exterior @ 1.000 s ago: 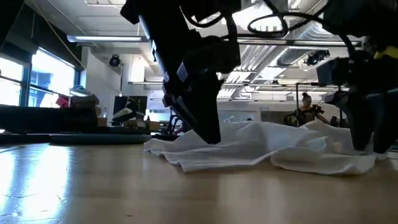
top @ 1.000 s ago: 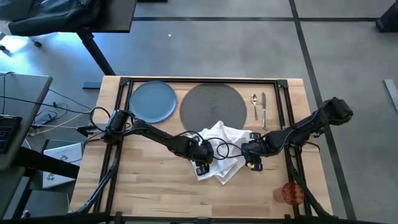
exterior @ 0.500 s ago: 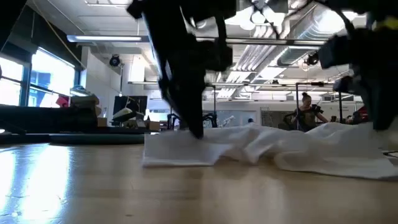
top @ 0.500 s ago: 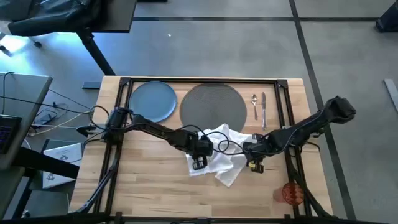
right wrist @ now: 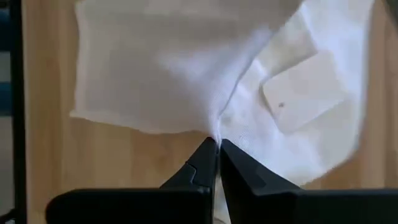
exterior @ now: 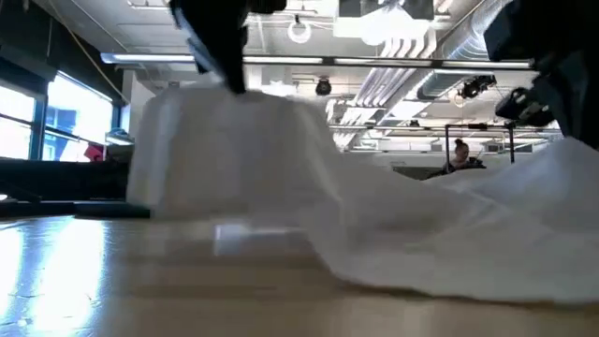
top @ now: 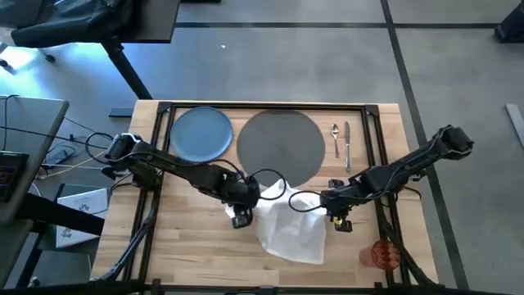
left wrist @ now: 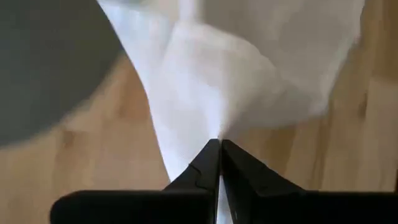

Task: Set table place
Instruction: Fold the white table napkin

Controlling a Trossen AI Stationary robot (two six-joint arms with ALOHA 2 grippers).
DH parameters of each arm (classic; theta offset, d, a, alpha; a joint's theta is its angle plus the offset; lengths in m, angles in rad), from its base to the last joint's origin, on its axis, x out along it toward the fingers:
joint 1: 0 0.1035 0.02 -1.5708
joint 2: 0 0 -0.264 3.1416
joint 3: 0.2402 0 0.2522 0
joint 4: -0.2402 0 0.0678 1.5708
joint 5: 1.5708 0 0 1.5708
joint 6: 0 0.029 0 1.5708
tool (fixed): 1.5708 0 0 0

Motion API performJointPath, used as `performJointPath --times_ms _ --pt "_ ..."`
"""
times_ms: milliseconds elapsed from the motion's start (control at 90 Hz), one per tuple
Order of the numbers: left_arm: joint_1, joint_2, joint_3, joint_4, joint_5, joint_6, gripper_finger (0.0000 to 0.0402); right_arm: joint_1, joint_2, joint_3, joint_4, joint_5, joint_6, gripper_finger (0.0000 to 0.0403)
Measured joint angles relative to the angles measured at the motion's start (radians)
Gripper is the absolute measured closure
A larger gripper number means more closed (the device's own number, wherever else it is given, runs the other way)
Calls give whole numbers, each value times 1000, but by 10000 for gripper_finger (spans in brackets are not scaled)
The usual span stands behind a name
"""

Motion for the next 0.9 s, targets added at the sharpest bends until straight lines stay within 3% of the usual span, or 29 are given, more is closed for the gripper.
performJointPath --times_ms 89,278,467,633,900 --pt "-31 0 -52 0 24 -39 401 10 1 -42 43 -19 12 372" --pt "-105 -1 -62 7 -88 -218 402 -1 0 -47 16 -57 -37 273" --pt "-131 1 -72 -10 -158 -301 399 43 2 -39 53 37 -104 197" --pt "-130 1 -72 -12 -157 -315 382 87 60 -58 58 143 -146 202" --pt "-131 -6 -72 -30 -79 -322 367 163 181 -64 81 174 -172 272"
